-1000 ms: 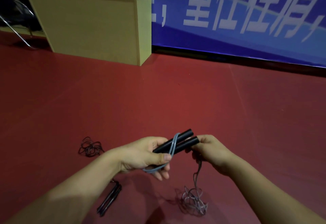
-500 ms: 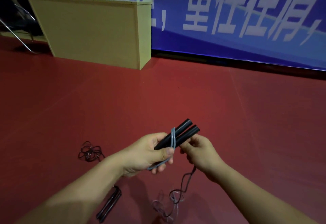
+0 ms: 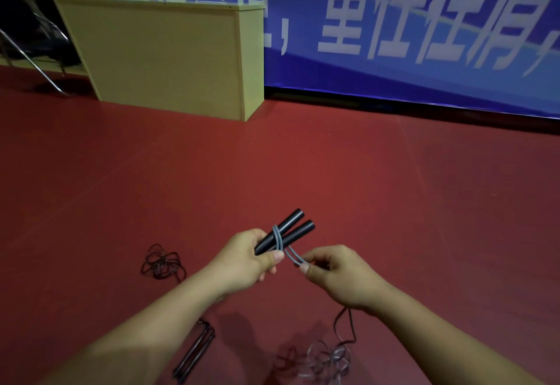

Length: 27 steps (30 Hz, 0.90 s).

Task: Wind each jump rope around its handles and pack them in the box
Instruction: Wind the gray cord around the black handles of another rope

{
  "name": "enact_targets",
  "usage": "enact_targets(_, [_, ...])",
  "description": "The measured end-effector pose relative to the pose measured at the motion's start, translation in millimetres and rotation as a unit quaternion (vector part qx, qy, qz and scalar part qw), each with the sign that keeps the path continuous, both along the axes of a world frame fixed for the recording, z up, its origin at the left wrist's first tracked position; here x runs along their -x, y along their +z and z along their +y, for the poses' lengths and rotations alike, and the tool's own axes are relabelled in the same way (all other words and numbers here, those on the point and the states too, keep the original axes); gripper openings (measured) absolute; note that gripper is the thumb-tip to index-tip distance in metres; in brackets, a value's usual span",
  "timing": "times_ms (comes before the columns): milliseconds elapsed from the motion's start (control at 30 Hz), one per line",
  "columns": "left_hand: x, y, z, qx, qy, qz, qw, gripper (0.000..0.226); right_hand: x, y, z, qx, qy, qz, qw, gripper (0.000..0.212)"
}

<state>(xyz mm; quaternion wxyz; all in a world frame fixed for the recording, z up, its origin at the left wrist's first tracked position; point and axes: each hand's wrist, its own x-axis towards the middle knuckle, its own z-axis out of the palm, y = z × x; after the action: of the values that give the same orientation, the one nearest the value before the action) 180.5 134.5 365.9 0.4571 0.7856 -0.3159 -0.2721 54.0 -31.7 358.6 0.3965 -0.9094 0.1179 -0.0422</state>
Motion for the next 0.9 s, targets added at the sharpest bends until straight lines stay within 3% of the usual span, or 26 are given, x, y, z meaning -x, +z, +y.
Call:
enact_targets(100, [-2.0,-5.7,-2.6,-0.004,0.024,-0.011,1.0,0.012,3.1,4.1,2.6,-0.025,0.002,0.026,0.999,0.029])
enact_targets(233, [0.2,-8.7,-8.2,-0.003,0.047,-0.015,0.999,0.037,3.3,5.3,13.8,-0.147,-0.035,0.064,0.986,0.03])
enact_targets(300, [0.8,-11.4,-7.8,-0.032,0.045,-0.091,0.994,0.045,3.1,7.8,19.8,-0.237,-0.045,0.081,0.967,0.028])
enact_targets(433, [7.5,-8.4,-8.7,-0.1,0.01,-0.273,0.957,0.048,4.9,21.2,24.5,-0.32,-0.035,0.085,0.943,0.016])
enact_targets(533, [11.9,-3.4,-14.4,-0.126,-0.011,-0.324,0.937,0.049,6.7,31.1,19.4,-0.363,-0.052,0.065,0.928,0.009])
enact_targets(667, [13.2,2.0,-16.0,-0.154,-0.063,-0.318,0.933,0.043,7.9,32.1,14.4,-0.328,-0.077,0.034,0.941,0.02])
enact_targets(900, [20.9,2.2,-21.8,-0.205,-0.157,-0.321,0.911,0.038,14.0,20.8,1.1,-0.069,-0.103,0.061,0.99,0.036])
